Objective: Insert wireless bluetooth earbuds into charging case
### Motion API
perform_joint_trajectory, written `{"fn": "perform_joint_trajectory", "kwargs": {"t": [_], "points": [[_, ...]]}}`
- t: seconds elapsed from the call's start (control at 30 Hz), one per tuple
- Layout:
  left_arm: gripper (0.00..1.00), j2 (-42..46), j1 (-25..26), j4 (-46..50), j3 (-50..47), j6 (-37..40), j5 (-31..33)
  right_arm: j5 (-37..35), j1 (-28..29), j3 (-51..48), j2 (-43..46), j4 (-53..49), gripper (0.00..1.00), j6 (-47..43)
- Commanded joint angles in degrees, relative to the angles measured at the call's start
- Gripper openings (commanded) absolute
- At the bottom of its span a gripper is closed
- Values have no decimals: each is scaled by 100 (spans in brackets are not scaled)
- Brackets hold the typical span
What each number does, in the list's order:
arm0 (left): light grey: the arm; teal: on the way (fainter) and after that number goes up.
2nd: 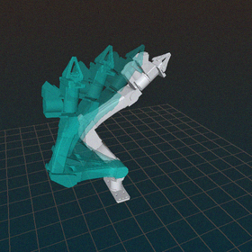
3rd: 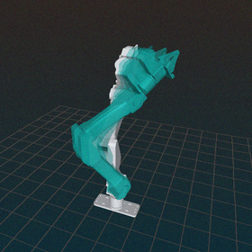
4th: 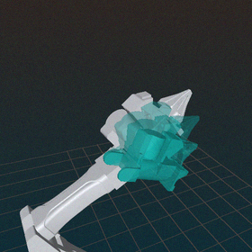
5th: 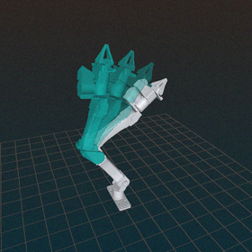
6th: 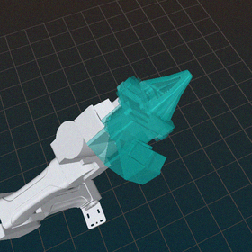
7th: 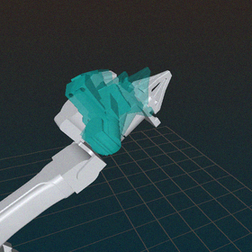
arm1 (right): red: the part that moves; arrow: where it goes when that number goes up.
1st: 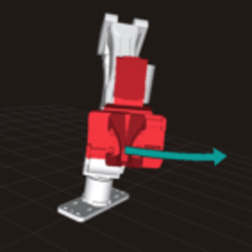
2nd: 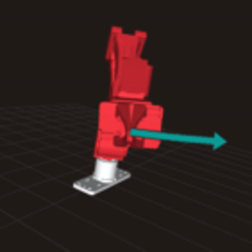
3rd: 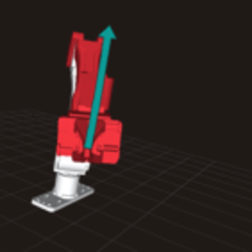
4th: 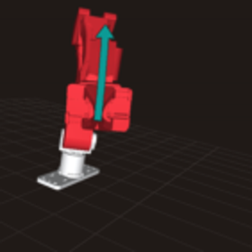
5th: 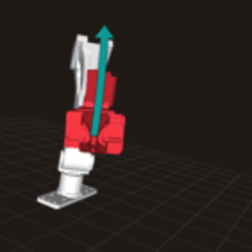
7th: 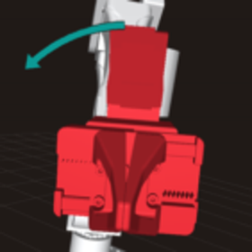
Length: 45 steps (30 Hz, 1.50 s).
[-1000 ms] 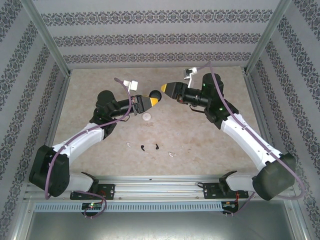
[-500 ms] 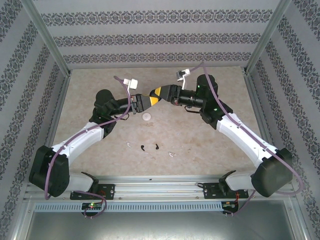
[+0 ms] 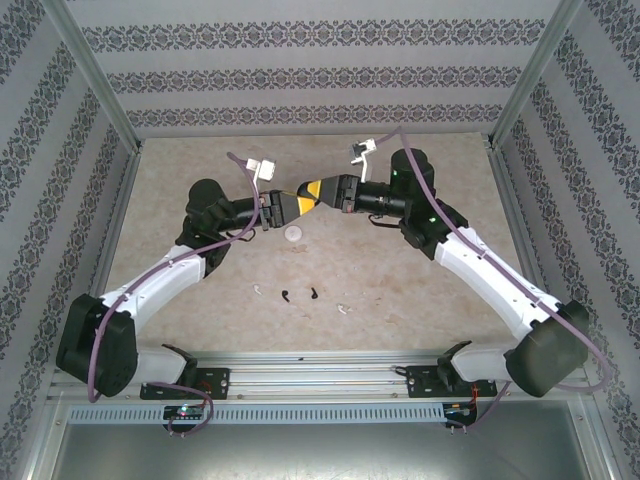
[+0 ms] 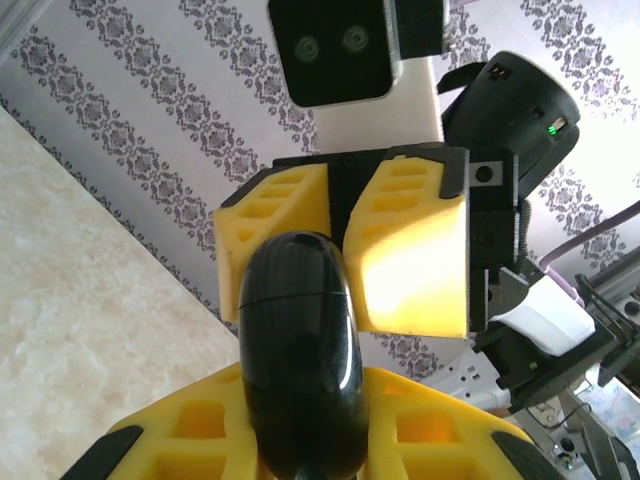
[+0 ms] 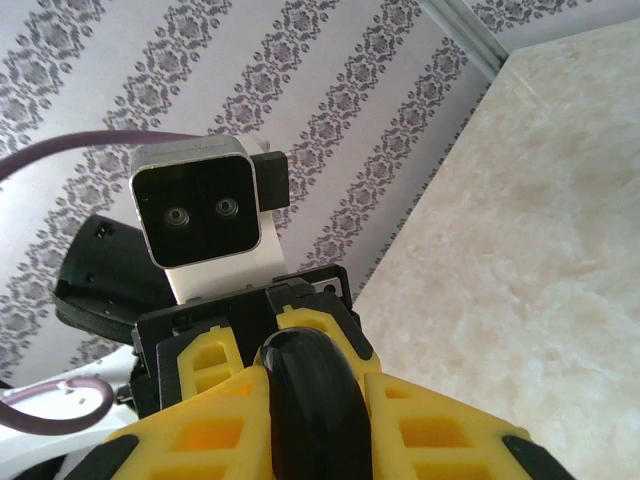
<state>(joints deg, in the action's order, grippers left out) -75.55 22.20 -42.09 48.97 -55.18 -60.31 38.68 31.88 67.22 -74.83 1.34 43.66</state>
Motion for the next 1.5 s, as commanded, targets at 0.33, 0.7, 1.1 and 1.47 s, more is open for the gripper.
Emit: {"fn": "perform_joint_trajectory", "kwargs": {"t": [0.33,0.7,1.1,1.47], "points": [[32,547,-291,196,-489,1381,-75,-1012,864,-859,503,46,12,-1500],[66,1158,-329,1110,-708,2811,278,-200,304,-573,369,-462,10,-1884],[73,1237,-351,2291,-411,3467,-304,392,217,139,134,-1304,10,-2667],[58,687,-283,1029,-551,2377,-452,150,416,-28,194,-1022,11,-2643]]}}
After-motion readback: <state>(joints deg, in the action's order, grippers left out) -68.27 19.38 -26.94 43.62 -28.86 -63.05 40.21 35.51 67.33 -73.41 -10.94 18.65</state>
